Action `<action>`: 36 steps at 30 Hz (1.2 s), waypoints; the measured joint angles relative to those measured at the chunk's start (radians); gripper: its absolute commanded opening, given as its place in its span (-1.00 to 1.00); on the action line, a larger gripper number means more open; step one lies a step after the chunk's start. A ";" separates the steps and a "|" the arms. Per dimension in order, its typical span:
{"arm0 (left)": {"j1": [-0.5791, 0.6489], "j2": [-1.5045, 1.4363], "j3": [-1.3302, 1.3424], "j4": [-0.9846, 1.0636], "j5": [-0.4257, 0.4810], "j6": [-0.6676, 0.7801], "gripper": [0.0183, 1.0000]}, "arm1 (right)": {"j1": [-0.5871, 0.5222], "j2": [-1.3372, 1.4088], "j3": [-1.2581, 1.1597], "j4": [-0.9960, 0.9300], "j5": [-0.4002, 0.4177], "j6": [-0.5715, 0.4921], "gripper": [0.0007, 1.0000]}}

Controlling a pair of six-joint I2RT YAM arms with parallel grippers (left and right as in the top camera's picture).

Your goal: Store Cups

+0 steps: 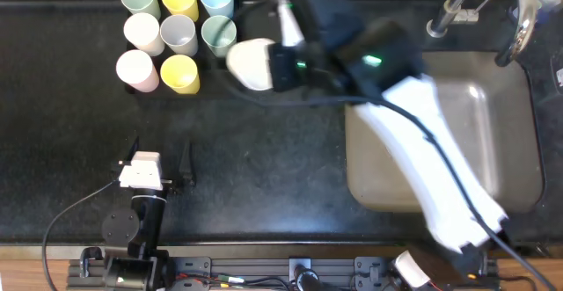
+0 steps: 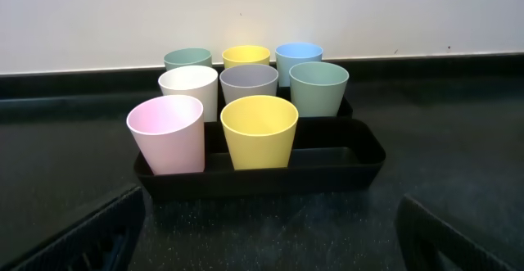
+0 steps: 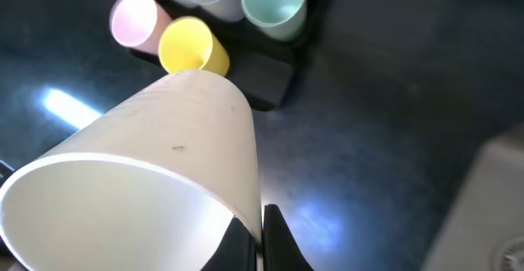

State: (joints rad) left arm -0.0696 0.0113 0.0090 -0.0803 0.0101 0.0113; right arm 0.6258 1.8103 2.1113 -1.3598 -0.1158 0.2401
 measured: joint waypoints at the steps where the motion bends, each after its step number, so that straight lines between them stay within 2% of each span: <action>1: 0.000 0.000 0.000 0.000 0.000 0.000 1.00 | 0.008 0.027 0.000 0.009 0.001 0.003 -0.92; 13: 0.000 0.000 0.000 0.000 0.000 0.000 1.00 | 0.031 0.309 0.000 0.138 0.002 0.059 -0.92; 36: 0.000 0.000 0.000 0.000 0.000 0.000 1.00 | 0.038 0.439 0.000 0.216 0.039 0.124 -0.92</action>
State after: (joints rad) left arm -0.0696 0.0109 0.0090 -0.0803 0.0101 0.0113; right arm 0.6636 2.2498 2.1113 -1.1435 -0.0772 0.3637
